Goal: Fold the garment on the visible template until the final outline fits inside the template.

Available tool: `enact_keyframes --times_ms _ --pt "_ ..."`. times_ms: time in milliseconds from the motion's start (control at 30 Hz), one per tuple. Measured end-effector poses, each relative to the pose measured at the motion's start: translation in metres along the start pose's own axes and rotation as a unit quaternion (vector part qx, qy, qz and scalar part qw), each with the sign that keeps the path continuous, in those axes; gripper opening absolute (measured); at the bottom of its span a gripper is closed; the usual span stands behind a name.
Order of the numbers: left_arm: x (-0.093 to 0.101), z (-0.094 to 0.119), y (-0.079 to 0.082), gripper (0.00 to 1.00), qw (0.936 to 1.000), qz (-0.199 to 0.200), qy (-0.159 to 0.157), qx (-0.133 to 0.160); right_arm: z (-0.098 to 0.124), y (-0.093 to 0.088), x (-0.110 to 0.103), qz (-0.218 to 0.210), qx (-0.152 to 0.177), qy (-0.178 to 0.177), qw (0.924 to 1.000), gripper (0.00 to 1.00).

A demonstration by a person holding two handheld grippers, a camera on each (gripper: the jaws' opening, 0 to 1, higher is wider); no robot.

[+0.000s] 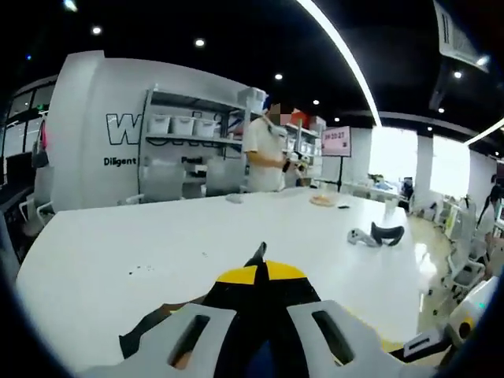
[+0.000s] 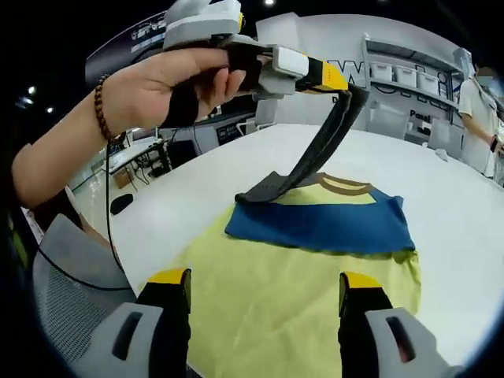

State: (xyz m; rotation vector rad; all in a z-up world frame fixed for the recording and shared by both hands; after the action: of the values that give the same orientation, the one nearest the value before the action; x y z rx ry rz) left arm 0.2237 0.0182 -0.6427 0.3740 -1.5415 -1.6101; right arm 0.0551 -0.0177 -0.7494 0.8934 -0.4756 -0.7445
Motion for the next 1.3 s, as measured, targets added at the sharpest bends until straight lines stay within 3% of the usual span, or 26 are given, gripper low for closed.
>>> enact_keyframes --times_ms 267,367,467,733,1300 --pt "0.0 -0.03 -0.022 0.0 0.9997 0.021 -0.002 -0.012 0.006 -0.006 0.008 -0.006 -0.007 -0.007 0.9999 0.75" --pt "0.001 -0.04 -0.03 0.0 0.9996 -0.02 0.004 -0.018 0.008 -0.007 0.01 -0.008 -0.008 -0.01 0.9999 0.75" --pt "0.01 -0.047 -0.039 0.0 0.9996 -0.008 -0.01 -0.025 0.008 -0.009 0.012 -0.014 -0.01 -0.012 0.9998 0.75" --pt "0.022 -0.058 -0.065 0.0 0.9974 -0.025 -0.029 -0.061 0.014 -0.012 0.014 -0.016 -0.016 -0.018 0.9996 0.75" --pt "0.031 -0.073 -0.127 0.0 0.9897 0.051 -0.04 -0.128 0.022 -0.02 0.019 -0.03 -0.025 -0.028 0.9988 0.75"
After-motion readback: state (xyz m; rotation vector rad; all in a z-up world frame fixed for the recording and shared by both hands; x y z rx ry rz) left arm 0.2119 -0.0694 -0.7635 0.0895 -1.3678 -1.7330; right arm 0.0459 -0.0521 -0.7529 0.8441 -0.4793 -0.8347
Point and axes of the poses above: the point that each gripper's makers call its tool centre point, and the gripper's own axes: z roughly backward along the fingers, x roughly to its right, y roughly out of its top, the point moved 5 cm from there along z, roughly backward along the fingers, and after that the axes turned 13 degrees about z, right-handed, at the moved point
